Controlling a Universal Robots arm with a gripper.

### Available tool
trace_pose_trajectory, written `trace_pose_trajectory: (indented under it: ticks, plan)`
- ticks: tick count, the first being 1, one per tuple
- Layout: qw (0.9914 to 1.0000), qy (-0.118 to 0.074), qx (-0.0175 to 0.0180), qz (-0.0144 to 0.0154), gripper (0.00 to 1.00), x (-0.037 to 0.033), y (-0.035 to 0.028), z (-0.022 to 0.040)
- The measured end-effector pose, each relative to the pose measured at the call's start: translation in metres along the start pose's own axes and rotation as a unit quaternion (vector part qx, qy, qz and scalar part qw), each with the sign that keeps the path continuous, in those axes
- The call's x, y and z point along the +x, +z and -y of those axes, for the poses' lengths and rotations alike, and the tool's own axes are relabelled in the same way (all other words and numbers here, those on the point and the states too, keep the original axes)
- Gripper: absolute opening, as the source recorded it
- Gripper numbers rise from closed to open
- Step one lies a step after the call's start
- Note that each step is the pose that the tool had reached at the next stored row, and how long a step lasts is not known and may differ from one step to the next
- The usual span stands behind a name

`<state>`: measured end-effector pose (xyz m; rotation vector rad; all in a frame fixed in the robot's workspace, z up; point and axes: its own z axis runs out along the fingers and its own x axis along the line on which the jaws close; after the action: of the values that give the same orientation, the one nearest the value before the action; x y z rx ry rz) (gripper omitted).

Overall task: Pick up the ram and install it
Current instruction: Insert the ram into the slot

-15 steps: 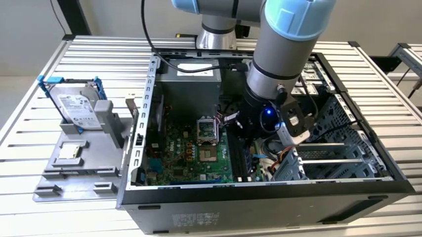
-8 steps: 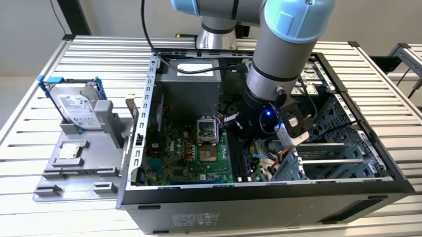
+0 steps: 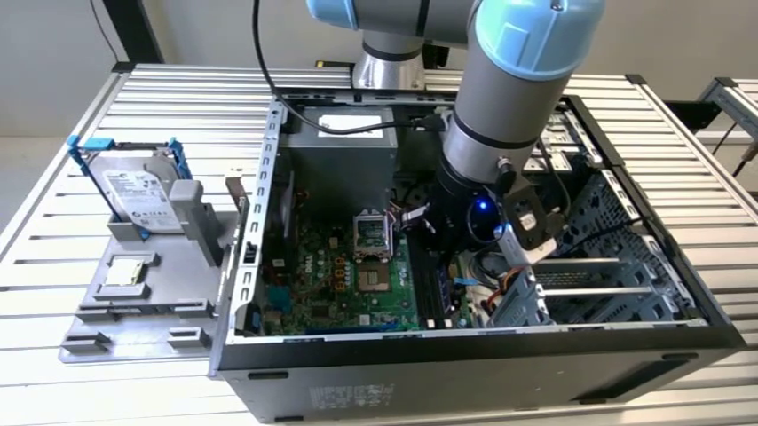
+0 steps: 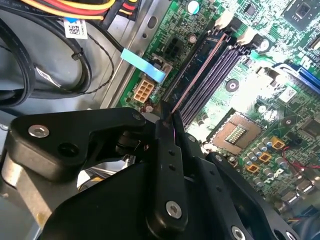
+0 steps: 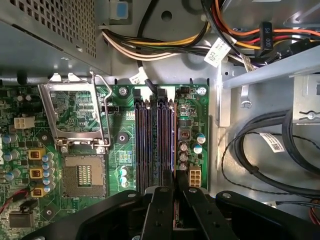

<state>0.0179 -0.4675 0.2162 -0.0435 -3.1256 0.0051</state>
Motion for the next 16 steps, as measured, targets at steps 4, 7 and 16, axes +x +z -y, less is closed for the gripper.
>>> trace_pose_trajectory:
  ticks: [4, 7, 16]
  plan:
    - [1.00000, 0.000, 0.0016, -0.0001, 0.00, 0.0000, -0.0001, 0.0005]
    - [0.99999, 0.000, 0.0049, 0.0000, 0.00, -0.0001, 0.0000, -0.0002]
    - [0.99993, 0.000, 0.0120, 0.0002, 0.00, 0.0001, -0.0006, -0.0034]
